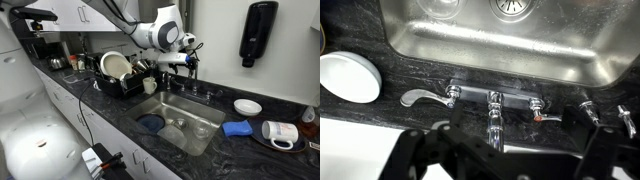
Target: Move the tap nozzle to the left
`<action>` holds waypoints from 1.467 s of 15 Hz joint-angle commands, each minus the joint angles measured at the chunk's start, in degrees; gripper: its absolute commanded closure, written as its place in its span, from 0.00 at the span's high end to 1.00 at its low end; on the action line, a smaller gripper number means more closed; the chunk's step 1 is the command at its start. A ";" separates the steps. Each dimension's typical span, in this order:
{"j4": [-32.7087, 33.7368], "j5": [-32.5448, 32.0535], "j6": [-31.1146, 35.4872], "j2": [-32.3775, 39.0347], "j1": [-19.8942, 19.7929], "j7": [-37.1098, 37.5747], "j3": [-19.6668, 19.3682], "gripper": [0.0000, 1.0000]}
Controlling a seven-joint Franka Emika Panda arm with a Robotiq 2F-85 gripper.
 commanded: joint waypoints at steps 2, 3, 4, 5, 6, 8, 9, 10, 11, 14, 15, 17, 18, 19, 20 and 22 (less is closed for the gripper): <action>5.50 0.34 0.51 4.86 -0.78 -2.92 0.43 1.00; 6.29 0.50 0.50 5.57 -0.85 -3.42 0.44 1.00; 7.01 1.33 0.55 6.31 -0.91 -4.64 0.47 1.00; 7.71 2.05 0.57 7.05 -1.00 -5.84 0.55 1.00; 8.31 2.91 0.61 7.75 -1.10 -7.41 0.68 1.00; 9.35 4.36 0.46 8.95 -1.36 -10.53 0.99 1.00; 9.93 4.99 0.31 9.54 -1.50 -12.03 1.17 1.00; 10.34 5.78 0.21 10.00 -1.65 -13.44 1.35 1.00; 10.82 6.82 0.16 10.42 -1.79 -15.10 1.63 1.00; 12.06 9.17 -0.43 11.48 -2.13 -18.30 2.43 1.00; 12.42 9.41 -0.74 11.78 -2.16 -18.24 2.59 1.00; 12.91 8.49 -0.91 12.25 -2.05 -16.40 2.54 0.74; 13.09 7.34 -0.67 12.41 -1.91 -14.67 2.26 0.68; 13.20 6.59 -0.48 12.61 -1.85 -13.01 1.99 0.60; 13.32 6.09 -0.58 12.70 -1.83 -11.60 1.82 0.53; 13.44 4.27 -0.89 12.73 -1.58 -7.70 1.36 0.39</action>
